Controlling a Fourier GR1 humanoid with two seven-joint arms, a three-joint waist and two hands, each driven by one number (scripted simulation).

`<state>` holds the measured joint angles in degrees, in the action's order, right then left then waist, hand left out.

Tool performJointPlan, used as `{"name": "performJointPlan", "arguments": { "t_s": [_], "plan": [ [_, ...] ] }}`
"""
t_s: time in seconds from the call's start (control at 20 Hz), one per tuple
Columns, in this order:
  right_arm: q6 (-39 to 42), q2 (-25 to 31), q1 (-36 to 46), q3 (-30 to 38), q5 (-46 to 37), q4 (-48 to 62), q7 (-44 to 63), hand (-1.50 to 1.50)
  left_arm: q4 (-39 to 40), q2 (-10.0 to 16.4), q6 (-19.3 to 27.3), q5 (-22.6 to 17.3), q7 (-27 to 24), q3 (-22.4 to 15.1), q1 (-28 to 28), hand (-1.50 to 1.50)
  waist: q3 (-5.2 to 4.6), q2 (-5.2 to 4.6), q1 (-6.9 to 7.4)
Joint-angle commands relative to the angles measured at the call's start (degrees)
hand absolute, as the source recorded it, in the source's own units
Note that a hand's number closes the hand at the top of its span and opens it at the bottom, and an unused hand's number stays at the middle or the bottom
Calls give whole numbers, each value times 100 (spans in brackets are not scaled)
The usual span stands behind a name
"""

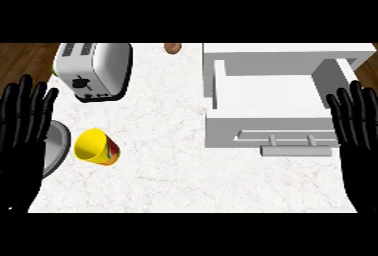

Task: Pick up the cup, place it into the drawer and close the drawer

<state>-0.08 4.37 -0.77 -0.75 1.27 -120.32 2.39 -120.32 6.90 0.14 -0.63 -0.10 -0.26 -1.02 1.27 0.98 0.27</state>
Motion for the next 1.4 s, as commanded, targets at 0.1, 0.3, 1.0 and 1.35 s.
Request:
{"name": "performJointPlan", "arguments": {
  "t_s": [0.1,0.3,1.0,1.35],
  "plan": [
    [-19,-42,25,-22,-36,-208,-102,-150,-98,529,-1184,-1271,-207,362,328,-150,-131,-83,4],
    [397,328,166,-175,1,80,295,-150,887,613,-1665,-2706,345,725,461,-150,-149,-139,68],
    [698,453,1222,331,453,1014,492,-150,3287,1244,-2810,-2724,-254,1562,-163,-150,-128,-97,-14],
    [794,400,1158,226,195,1161,155,-150,5018,1226,-2880,-1831,-1230,1617,-717,-150,-128,-100,-35]
  ]
}}
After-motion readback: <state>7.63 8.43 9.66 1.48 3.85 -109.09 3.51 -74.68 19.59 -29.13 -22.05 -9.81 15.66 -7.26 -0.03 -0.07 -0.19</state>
